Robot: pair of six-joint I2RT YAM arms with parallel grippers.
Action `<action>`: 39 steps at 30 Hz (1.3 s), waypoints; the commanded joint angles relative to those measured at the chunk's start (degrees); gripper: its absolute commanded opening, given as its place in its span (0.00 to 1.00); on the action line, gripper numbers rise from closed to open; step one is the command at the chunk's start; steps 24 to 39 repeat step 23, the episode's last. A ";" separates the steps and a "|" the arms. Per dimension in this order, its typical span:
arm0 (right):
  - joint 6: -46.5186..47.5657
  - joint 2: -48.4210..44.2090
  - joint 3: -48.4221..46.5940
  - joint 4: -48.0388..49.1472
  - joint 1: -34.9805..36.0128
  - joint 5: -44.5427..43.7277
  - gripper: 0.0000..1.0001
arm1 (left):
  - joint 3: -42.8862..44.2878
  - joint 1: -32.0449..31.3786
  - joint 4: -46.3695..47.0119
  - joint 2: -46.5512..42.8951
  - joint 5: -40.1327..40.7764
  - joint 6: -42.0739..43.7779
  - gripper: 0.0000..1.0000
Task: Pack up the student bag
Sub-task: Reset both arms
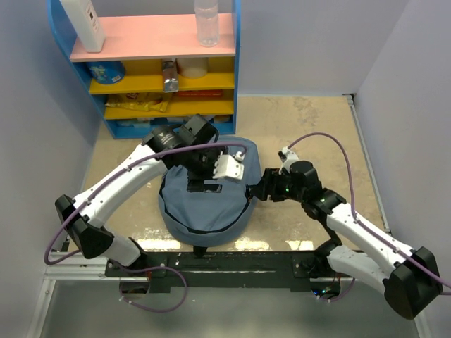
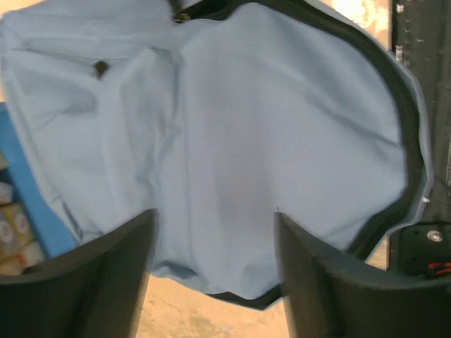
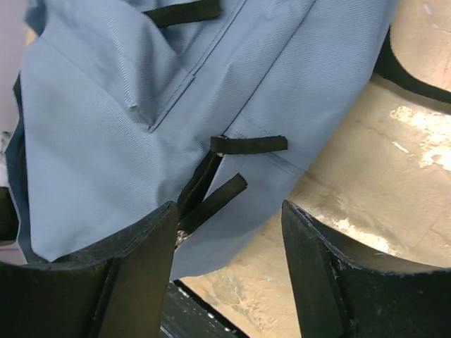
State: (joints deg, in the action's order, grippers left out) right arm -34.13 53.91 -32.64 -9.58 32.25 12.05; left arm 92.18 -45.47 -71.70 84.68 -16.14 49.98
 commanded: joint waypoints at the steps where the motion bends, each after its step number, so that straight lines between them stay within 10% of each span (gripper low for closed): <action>1: 1.26 1.19 -4.70 -2.36 0.27 -3.08 0.66 | 4.49 2.66 3.67 0.92 -0.04 -10.22 1.00; 10: 3.80 2.78 -15.15 -12.73 0.01 -14.50 0.92 | 0.92 19.97 11.66 -4.42 1.64 -22.10 1.00; 23: 7.59 0.76 -18.07 -14.23 0.01 -18.82 0.98 | -27.48 34.12 28.10 -21.58 -2.66 -28.71 1.00; 39: 7.59 0.76 -18.07 -14.23 0.01 -18.82 0.98 | -27.48 34.12 28.10 -21.58 -2.66 -28.71 1.00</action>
